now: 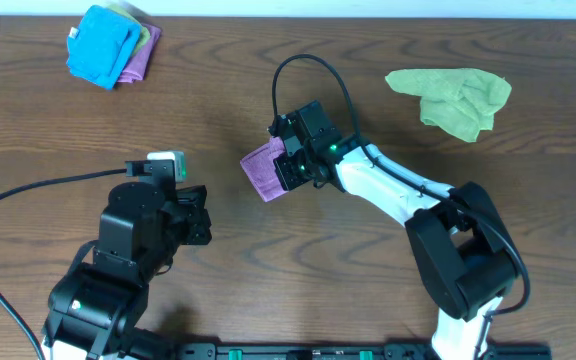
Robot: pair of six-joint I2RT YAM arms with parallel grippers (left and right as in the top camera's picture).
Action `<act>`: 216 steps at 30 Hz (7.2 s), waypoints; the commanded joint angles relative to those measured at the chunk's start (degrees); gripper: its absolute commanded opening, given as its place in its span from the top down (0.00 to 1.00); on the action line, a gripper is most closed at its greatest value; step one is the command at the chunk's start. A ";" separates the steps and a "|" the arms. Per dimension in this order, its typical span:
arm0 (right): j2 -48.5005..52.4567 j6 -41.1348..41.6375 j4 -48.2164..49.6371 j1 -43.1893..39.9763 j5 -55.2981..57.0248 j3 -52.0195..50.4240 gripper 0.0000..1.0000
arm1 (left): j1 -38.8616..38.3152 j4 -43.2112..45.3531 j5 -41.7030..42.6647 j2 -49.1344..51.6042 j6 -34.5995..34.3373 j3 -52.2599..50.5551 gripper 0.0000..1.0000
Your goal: Fold the cloth
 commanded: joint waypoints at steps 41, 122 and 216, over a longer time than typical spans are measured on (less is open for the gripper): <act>-28.02 -2.36 -39.47 -4.79 20.76 22.18 0.33 | 0.17 10.71 2.10 4.55 -8.57 -12.61 0.37; -2.84 13.18 3.13 -17.35 7.91 -0.63 0.99 | 6.78 68.74 42.12 73.72 -28.79 -5.03 0.00; -25.53 0.74 -33.73 -21.86 11.96 16.28 0.99 | 41.48 74.97 36.87 73.42 -25.31 30.27 0.94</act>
